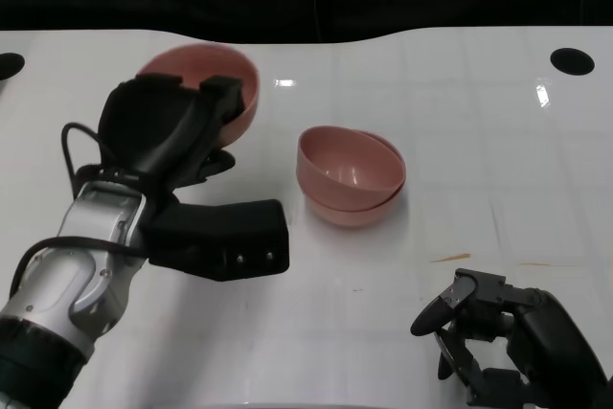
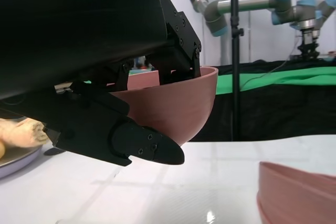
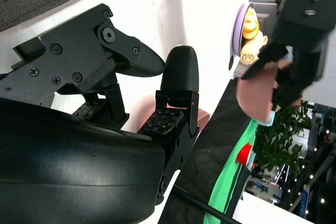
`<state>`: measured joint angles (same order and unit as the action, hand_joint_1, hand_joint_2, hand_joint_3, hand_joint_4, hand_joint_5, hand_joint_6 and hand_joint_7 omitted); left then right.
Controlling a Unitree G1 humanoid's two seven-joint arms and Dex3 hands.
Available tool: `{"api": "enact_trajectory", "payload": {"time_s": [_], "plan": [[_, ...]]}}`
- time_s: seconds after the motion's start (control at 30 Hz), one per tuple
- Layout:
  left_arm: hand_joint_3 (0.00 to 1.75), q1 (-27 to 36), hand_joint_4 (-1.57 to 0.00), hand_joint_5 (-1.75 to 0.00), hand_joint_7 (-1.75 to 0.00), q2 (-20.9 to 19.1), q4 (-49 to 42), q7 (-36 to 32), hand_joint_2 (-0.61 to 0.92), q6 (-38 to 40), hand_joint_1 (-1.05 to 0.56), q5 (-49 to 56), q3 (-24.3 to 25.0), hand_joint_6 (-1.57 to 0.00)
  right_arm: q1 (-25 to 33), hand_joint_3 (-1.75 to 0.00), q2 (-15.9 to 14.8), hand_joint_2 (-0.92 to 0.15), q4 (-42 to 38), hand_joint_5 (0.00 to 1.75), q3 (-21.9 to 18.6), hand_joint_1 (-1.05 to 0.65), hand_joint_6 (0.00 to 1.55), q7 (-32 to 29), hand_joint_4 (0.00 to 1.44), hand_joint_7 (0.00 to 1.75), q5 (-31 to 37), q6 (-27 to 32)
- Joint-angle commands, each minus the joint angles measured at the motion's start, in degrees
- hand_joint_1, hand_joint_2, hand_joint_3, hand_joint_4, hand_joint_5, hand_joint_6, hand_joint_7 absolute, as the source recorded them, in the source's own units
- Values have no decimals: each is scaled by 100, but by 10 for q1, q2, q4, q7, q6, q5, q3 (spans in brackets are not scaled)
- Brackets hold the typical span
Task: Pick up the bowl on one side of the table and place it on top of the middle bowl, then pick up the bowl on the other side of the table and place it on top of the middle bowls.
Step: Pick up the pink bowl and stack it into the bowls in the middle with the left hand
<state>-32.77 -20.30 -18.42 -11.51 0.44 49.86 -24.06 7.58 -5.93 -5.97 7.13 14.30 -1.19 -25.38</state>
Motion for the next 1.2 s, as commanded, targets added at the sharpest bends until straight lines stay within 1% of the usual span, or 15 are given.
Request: {"api": "enact_trajectory", "payload": {"time_s": [0.03,0.17,0.23,0.3,0.4,0.53,0.57,0.63,0.8,0.93,0.97,1.0,1.1,1.17,1.2], "plan": [[8,-34,-85,-175,-130,-3,18,28,91,-17,-29,-12,5,-76,-1,-97,-2,-61,1,148,-5,-21,81,-1,83,116,0,5],[5,-57,-84,-175,-143,16,19,58,90,-25,-28,-24,-3,-74,-3,-99,-1,-59,-3,147,-4,-20,81,-1,83,116,1,-2],[2,-66,-85,-175,-85,24,20,72,85,-26,-30,-25,-7,-95,-3,-101,0,-58,-5,147,-4,-20,81,1,83,116,0,-2],[1,-72,-83,-175,-60,34,18,81,84,-26,-30,-23,-14,-104,-4,-101,0,-58,-6,147,-4,-21,81,3,83,116,-1,-3],[1,-78,-84,-175,-47,52,5,75,84,-37,-26,-25,-22,-107,-3,-102,0,-58,-4,149,-3,-21,81,4,83,117,-2,2],[4,-91,-84,-175,-44,81,-29,70,90,-61,-25,-38,-31,-108,-5,-99,1,-58,-1,151,-3,-22,81,1,83,116,1,9],[8,-93,-83,-175,-76,86,-35,72,90,-63,-26,-40,-32,-97,-5,-99,1,-58,0,151,-3,-22,81,1,82,116,2,10],[11,-99,-80,-175,-104,95,-48,81,91,-63,-26,-40,-36,-86,-5,-99,1,-58,2,151,-4,-22,81,-1,82,115,5,12],[13,-109,-78,-175,-111,126,-108,94,92,-72,-27,-57,-46,-83,-7,-100,5,-57,-6,150,-3,-21,81,-3,82,116,6,2],[12,-116,-78,-173,-103,141,-147,102,92,-68,-28,-58,-56,-81,-6,-101,7,-57,-1,150,-3,-21,81,-3,83,116,5,8],[13,-118,-78,-174,-134,144,-160,101,92,-70,-25,-58,-59,-75,-6,-101,7,-57,-1,150,-3,-21,81,-2,83,116,5,8],[14,-120,-78,-174,-149,147,-174,99,92,-70,-23,-55,-63,-71,-6,-101,7,-57,0,150,-3,-20,81,-3,83,116,7,8],[10,-125,-74,-165,-110,152,-203,97,90,-73,-27,-53,-71,-74,-6,-102,8,-56,1,151,-2,-20,81,-3,82,117,8,7],[9,-125,-76,-139,-72,154,-218,99,92,-77,-30,-57,-73,-85,-6,-103,8,-55,1,152,-1,-20,81,-1,82,117,7,8],[9,-126,-76,-134,-65,155,-221,99,92,-79,-31,-59,-74,-87,-6,-104,8,-55,2,152,-1,-20,81,-1,82,117,7,8]]}}
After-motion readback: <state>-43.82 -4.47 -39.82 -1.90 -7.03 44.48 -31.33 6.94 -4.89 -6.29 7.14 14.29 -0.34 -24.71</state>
